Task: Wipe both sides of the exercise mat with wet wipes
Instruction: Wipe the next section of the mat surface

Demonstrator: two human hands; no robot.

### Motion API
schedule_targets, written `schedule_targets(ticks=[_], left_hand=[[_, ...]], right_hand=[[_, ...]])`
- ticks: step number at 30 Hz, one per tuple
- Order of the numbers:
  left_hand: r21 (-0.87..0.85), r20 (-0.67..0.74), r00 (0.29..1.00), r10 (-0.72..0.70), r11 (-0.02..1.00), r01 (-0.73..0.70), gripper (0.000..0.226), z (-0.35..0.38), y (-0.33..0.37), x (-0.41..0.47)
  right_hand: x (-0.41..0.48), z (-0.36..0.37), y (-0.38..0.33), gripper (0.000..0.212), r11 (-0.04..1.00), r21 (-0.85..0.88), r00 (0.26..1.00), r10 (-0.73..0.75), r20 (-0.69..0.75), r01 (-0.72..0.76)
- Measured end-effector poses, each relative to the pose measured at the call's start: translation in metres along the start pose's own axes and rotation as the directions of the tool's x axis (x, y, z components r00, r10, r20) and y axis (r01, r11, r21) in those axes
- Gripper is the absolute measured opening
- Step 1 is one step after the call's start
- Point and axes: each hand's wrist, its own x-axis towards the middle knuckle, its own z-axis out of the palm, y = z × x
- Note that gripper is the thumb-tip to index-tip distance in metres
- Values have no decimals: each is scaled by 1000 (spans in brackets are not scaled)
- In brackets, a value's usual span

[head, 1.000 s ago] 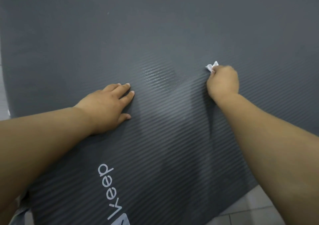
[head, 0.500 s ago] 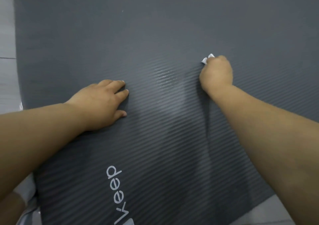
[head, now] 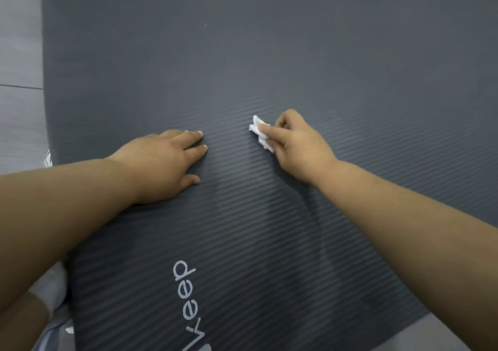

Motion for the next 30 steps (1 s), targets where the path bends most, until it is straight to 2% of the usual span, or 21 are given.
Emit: schedule_targets(ticks=[4, 7, 8, 9, 10, 11, 12, 13, 14, 16, 18, 19, 20, 21, 22, 23, 25, 27, 28, 29, 30], left_hand=[[-1, 6, 1000, 3, 1000, -3, 64, 0, 0, 0], [2, 7, 1000, 6, 1000, -6, 64, 0, -3, -1], [3, 4, 1000, 8, 1000, -8, 64, 0, -4, -2], [3, 2, 1000, 9, 1000, -9, 64, 1, -4, -2], [4, -2, 1000, 9, 1000, -9, 64, 1, -4, -2], [7, -9, 1000, 8, 1000, -8, 65, 2, -3, -1], [11, -17, 1000, 7, 1000, -7, 65, 2, -2, 0], [13, -27, 1000, 6, 1000, -6, 65, 3, -1, 0], [13, -39, 999, 4, 1000, -4, 65, 4, -1, 1], [9, -63, 998, 1, 1000, 0, 64, 3, 0, 1], [-7, -73, 997, 3, 1000, -3, 63, 2, 0, 1], [-18, -71, 997, 1, 1000, -2, 62, 0, -1, 1], [-29, -63, 998, 0, 1000, -2, 61, -1, -2, -1], [-37, -52, 999, 0, 999, -2, 60, -3, -4, -2], [-39, -39, 999, 2, 999, -3, 59, -4, -6, -4], [-28, -30, 1000, 7, 1000, -7, 59, -5, -8, -5], [3, -32, 999, 20, 1000, -20, 58, -7, -10, -6], [28, -44, 999, 28, 999, -27, 56, -6, -8, -4], [36, -47, 998, 29, 999, -28, 56, -6, -7, -3], [40, -49, 998, 29, 999, -27, 55, -6, -6, -3], [37, -48, 999, 25, 999, -23, 55, -6, -5, -3]], right_hand=[[-9, 16, -23, 41, 999, -26, 996, 26, 86, -24], [-8, 17, -18, 41, 984, -80, 976, -146, 161, 160], [-1, 13, -5, 37, 978, -129, 978, -143, 151, 162], [7, 4, 10, 32, 980, -187, 992, -44, 120, 66], [16, -5, 28, 30, 961, -250, 988, 138, 70, -116], [24, -16, 46, 29, 893, -288, 930, 366, 20, -346], [30, -26, 58, 27, 796, -296, 839, 543, -32, -527], [37, -29, 62, 26, 720, -301, 765, 642, -53, -625], [46, -26, 56, 27, 696, -310, 744, 666, -61, -648], [62, -5, 20, 26, 802, -244, 829, 558, -22, -546], [65, 23, -30, 27, 950, -153, 952, 289, 103, -272], [61, 31, -54, 32, 990, -104, 974, 114, 194, -95], [55, 38, -66, 40, 998, -53, 958, -16, 285, 33], [50, 37, -67, 45, 993, -37, 935, -96, 341, 115], [46, 31, -56, 45, 989, -58, 935, -112, 336, 139], [42, 23, -36, 42, 990, -108, 955, -57, 291, 92], [29, 0, 9, 37, 958, -230, 970, 205, 130, -171], [13, -16, 38, 32, 834, -278, 874, 485, -44, -477], [6, -14, 36, 29, 790, -254, 828, 552, -100, -558], [0, -7, 22, 28, 780, -228, 812, 570, -127, -583], [-8, 4, 2, 28, 807, -182, 827, 548, -126, -562]])
